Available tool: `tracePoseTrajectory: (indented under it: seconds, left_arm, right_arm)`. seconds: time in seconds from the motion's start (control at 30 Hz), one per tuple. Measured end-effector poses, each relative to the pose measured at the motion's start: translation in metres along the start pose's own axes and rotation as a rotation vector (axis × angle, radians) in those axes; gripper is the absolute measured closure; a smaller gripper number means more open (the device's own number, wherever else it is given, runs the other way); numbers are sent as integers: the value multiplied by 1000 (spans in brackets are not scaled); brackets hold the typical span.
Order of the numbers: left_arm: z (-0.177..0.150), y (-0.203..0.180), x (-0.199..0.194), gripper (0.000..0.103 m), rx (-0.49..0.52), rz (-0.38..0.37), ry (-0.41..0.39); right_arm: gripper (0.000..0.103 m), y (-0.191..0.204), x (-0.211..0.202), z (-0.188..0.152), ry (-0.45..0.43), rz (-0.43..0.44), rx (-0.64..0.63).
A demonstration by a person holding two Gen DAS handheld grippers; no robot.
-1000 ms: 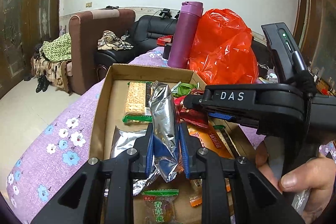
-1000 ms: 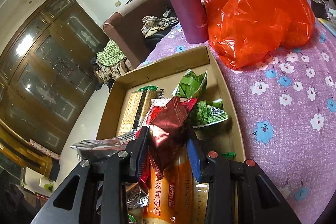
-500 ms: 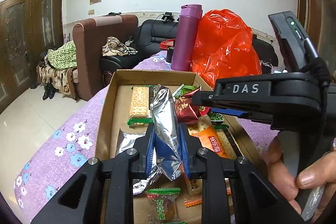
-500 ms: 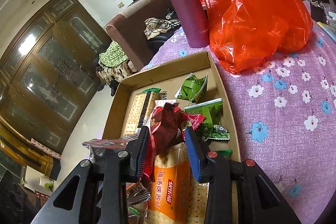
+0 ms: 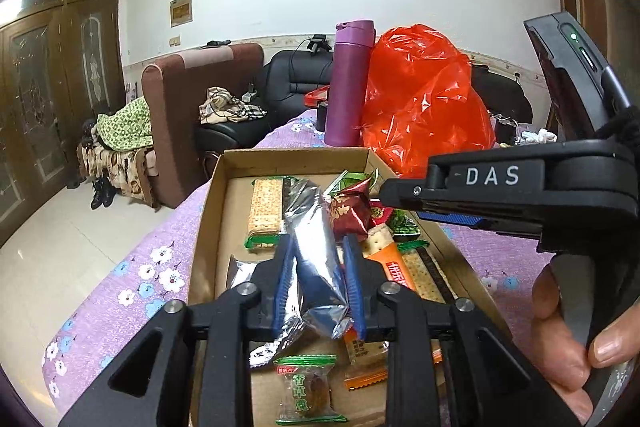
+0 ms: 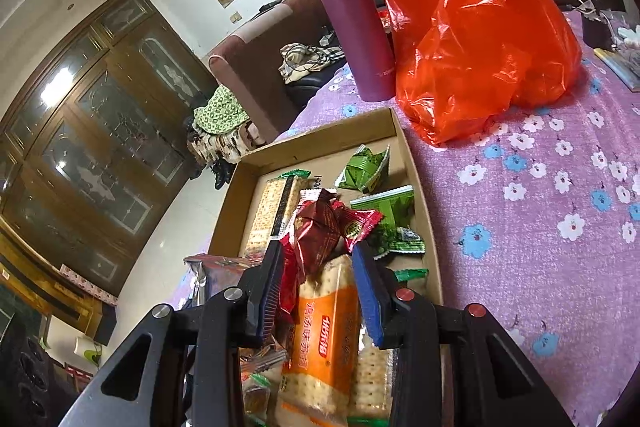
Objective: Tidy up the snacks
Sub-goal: 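Lower both snacks into the box and open both grippers, then move both grippers back toward the yellow-green bags on the table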
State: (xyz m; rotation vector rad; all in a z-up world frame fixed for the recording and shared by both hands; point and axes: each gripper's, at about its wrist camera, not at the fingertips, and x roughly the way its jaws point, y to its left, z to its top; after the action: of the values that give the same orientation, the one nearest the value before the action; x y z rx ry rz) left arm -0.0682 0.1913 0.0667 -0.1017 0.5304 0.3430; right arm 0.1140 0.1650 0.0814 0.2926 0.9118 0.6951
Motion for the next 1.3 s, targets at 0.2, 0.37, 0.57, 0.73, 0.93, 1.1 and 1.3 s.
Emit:
tracePoseTrajectory:
  seconds: [0.2,0.37,0.57,0.73,0.93,1.1,1.3]
  left_arm:
    - [1,-10,-9,63,32,11,-20]
    - [3,-21,-16,61,53,9,-32]
    - [4,-44,-23,58,93,-1,-44]
    - [2,-63,-24,57,126,-8,-37]
    - [0,-86,-30,57,179,-42,-38]
    - [-4,-110,-32,56,229,-122,-16]
    - [-12,-147,-25,56,265,-352,122]
  right_arm:
    - [60,-6,-17,-3,-17,12,8]
    - [59,-17,-37,-8,-39,23,25]
    - [56,-36,-63,-14,-71,27,50]
    - [54,-61,-80,-22,-74,27,97]
    - [54,-93,-122,-35,-98,4,133]
    - [52,-126,-175,-54,-167,-38,177]
    - [52,-167,-217,-77,-206,-102,288]
